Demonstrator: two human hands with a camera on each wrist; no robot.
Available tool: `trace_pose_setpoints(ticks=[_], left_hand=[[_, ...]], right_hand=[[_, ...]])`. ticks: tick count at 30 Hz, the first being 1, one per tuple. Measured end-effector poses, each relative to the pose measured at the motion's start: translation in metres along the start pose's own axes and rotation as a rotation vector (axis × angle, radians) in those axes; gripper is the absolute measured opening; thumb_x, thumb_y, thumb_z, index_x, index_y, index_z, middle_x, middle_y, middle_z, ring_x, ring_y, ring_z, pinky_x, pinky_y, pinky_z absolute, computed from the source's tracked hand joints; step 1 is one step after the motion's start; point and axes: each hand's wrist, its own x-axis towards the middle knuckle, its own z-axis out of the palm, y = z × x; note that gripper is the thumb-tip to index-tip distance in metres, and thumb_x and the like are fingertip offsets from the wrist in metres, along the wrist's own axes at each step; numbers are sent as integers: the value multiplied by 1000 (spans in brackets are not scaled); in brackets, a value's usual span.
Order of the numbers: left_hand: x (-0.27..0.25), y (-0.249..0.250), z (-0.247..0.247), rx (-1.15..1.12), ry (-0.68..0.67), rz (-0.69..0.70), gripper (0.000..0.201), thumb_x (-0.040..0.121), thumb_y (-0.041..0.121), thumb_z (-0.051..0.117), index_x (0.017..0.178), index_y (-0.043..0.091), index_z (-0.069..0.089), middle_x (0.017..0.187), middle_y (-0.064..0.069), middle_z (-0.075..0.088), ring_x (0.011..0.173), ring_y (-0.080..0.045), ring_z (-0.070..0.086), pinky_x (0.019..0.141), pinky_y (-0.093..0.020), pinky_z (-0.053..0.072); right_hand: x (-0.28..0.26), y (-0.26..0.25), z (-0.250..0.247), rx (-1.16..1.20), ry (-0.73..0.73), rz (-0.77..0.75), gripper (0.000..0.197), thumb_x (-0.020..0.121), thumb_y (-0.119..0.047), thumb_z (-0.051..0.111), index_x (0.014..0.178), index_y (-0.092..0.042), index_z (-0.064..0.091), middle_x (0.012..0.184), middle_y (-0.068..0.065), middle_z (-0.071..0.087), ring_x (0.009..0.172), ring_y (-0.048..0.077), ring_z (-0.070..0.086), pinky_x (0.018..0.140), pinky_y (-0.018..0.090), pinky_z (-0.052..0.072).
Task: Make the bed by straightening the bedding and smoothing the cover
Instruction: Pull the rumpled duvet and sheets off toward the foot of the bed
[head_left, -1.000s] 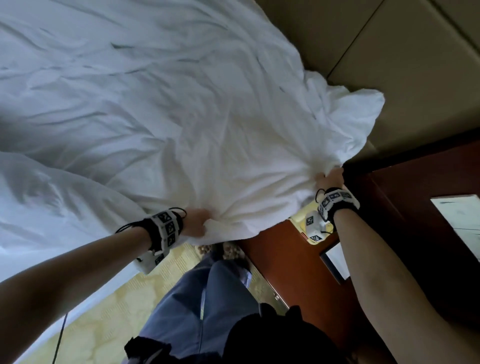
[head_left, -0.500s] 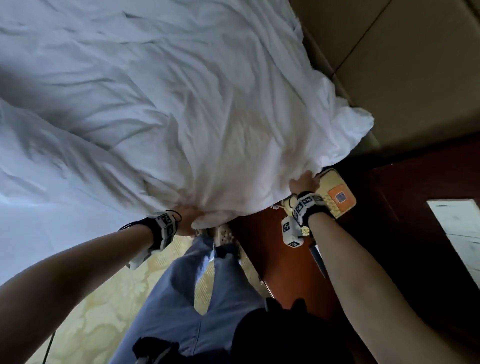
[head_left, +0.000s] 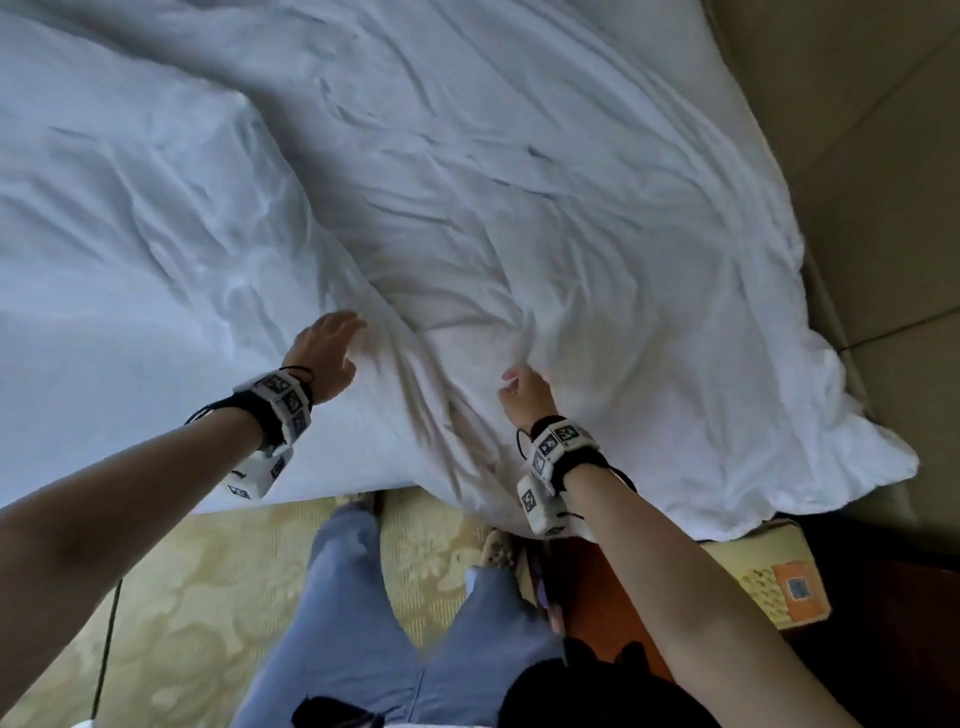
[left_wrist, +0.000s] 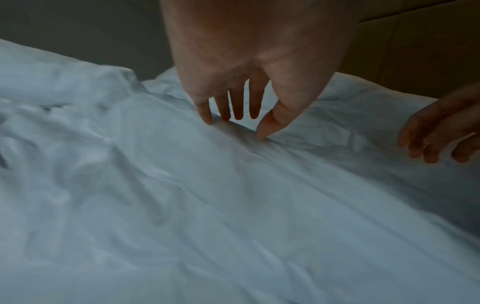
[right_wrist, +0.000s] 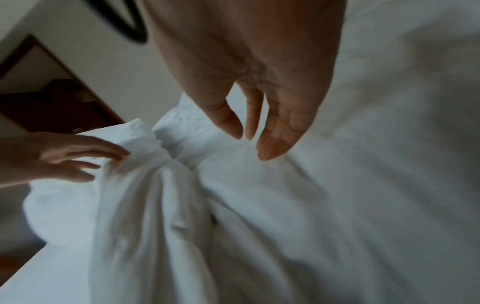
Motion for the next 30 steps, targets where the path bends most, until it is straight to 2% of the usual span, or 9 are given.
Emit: trace_pose_setpoints(ticks=[5,9,12,14,17,22,25,27,30], left_hand=[[35,-76,-41,12,105,35,63,78,2,59,138,8,44,150,-10,36,139,-29,31,112,-41,27],[65,-129,-70,-3,94,80,66,80,-1,56,143,9,38,153,-10,31,142,-28,26,114,-41,25],[88,-165,-90,-20,55,105,69,82,-2,53,146,11,31,156,-9,25,145,-26,20,117,-40,21],[99,-182,-96,-13,28,157,72,82,-2,52,148,13,29,157,-8,22,145,-26,19,118,-40,21],[114,-196,-101,81,-59,240,77,85,-1,52,151,21,20,159,-3,13,147,-24,12,120,-39,15],[127,-194,-115,349,-93,415,82,87,5,57,151,28,11,161,-1,1,148,-24,0,119,-43,0],[128,-192,-128,540,-117,476,79,84,17,65,149,29,21,161,-2,-1,148,-26,-5,117,-51,-7],[125,-190,-136,721,-129,514,62,88,20,59,143,28,32,159,-3,10,148,-26,0,116,-53,-6],[111,-197,-142,772,-104,531,38,91,16,47,128,21,48,133,-3,50,136,-23,35,118,-48,-3]], right_hand=[[25,-89,55,-143,-111,-219,42,92,-24,55,127,-2,49,112,13,58,105,25,54,87,29,40],[42,-149,101,-215,-75,-333,78,79,-43,71,140,-7,39,139,12,46,129,26,41,107,33,32],[55,-190,131,-345,-78,-256,97,72,-45,76,147,-9,25,145,13,36,133,29,35,111,39,31],[59,-210,145,-420,-77,-151,90,76,-31,72,147,-8,21,144,16,35,132,32,37,108,40,33],[63,-228,152,-369,5,-77,51,79,-8,60,127,-4,43,124,17,55,115,34,54,94,36,45],[40,-241,146,-253,-7,-36,30,76,-13,64,106,-9,64,103,11,70,100,30,64,81,29,50],[17,-242,149,-276,-77,-26,26,77,-16,68,102,-9,68,99,10,72,98,25,66,76,21,43],[8,-241,154,-318,-71,-6,32,79,-21,66,107,-6,66,101,12,70,101,27,64,83,25,47],[-6,-244,160,-337,-28,12,35,83,-24,63,111,-2,61,106,15,67,105,29,61,89,30,47]])
